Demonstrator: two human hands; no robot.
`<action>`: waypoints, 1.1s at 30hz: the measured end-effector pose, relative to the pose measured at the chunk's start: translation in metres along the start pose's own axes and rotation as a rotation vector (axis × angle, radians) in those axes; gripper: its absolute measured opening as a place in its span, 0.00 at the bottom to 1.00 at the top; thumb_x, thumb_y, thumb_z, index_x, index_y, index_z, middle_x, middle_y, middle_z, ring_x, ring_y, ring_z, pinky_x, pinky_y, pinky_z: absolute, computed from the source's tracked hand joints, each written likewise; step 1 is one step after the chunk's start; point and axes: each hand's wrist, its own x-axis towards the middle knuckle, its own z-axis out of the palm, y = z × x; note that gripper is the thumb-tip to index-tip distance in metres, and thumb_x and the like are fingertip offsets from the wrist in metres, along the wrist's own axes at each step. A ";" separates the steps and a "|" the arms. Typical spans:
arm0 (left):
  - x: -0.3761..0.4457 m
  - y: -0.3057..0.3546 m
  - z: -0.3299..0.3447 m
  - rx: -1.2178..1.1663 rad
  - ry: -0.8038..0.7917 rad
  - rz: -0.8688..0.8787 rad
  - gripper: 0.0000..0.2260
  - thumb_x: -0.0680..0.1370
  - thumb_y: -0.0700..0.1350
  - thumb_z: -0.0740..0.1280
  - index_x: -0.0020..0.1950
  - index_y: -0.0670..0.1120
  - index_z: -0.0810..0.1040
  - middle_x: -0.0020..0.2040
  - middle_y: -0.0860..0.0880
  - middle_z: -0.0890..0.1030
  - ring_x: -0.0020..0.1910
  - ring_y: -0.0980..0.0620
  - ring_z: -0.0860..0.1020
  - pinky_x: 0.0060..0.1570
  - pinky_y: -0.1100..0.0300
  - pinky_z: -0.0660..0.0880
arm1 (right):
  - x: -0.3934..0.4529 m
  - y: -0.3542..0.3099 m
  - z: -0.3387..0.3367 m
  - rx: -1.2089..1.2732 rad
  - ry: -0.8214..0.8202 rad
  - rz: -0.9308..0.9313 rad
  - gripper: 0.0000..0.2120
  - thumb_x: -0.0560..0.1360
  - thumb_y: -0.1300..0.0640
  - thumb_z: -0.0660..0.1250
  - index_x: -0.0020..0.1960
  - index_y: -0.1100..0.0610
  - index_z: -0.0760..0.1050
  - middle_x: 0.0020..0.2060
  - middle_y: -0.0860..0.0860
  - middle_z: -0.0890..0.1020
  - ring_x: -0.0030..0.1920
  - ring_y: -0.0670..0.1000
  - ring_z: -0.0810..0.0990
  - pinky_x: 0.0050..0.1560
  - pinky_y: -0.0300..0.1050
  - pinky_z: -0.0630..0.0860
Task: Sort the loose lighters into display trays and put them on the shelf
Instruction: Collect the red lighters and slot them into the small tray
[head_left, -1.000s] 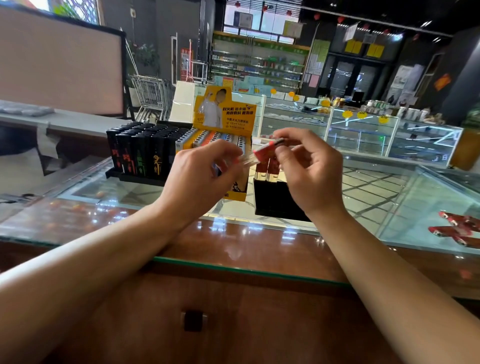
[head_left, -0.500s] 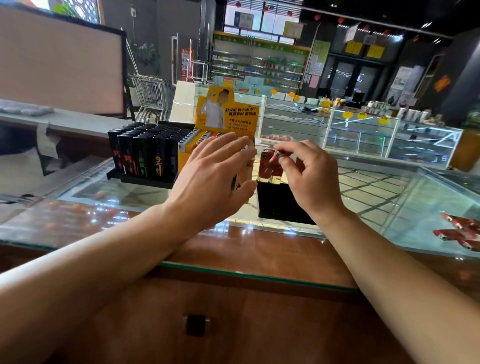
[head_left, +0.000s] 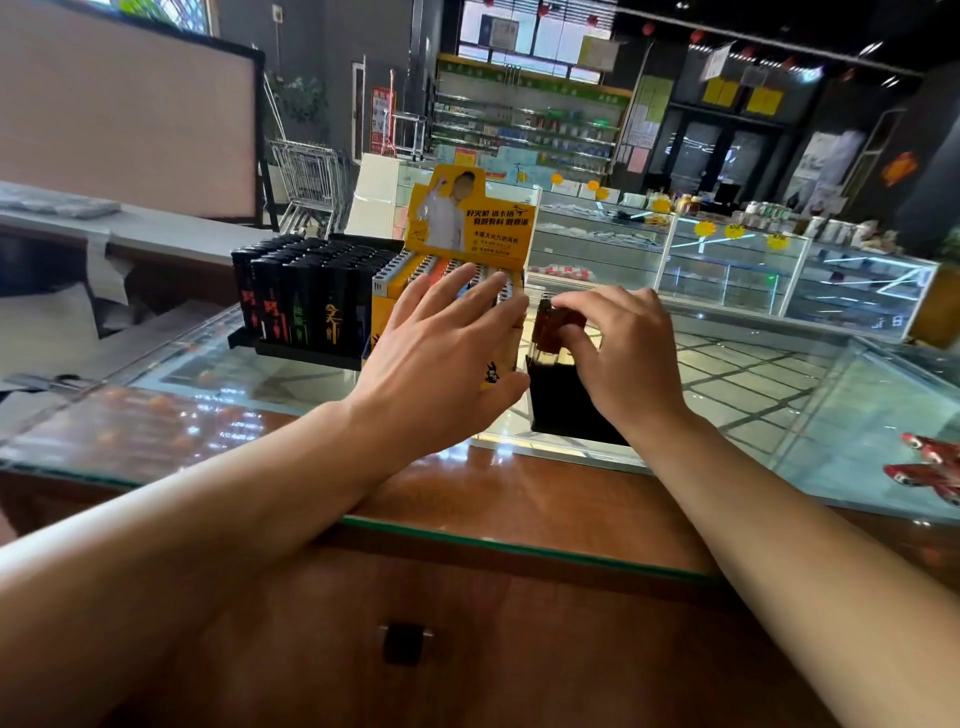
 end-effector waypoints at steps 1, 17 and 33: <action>0.000 0.000 0.000 -0.006 -0.003 -0.005 0.32 0.75 0.64 0.56 0.75 0.50 0.68 0.76 0.47 0.67 0.78 0.43 0.59 0.76 0.44 0.53 | 0.000 0.000 0.001 -0.035 0.001 -0.007 0.15 0.73 0.60 0.72 0.60 0.52 0.81 0.53 0.51 0.82 0.52 0.60 0.74 0.51 0.52 0.68; 0.003 0.011 -0.007 -0.056 0.020 0.016 0.31 0.75 0.61 0.60 0.75 0.48 0.68 0.76 0.46 0.68 0.77 0.43 0.61 0.75 0.39 0.57 | -0.009 -0.003 -0.026 -0.200 -0.129 -0.001 0.26 0.71 0.50 0.71 0.69 0.50 0.74 0.64 0.51 0.78 0.67 0.59 0.69 0.62 0.56 0.65; 0.061 0.176 0.022 -0.333 -0.071 0.257 0.31 0.76 0.62 0.60 0.75 0.47 0.68 0.75 0.46 0.68 0.75 0.45 0.65 0.73 0.46 0.63 | -0.121 0.108 -0.190 -0.450 -0.333 0.385 0.27 0.77 0.42 0.59 0.75 0.48 0.65 0.75 0.49 0.66 0.77 0.55 0.55 0.76 0.53 0.51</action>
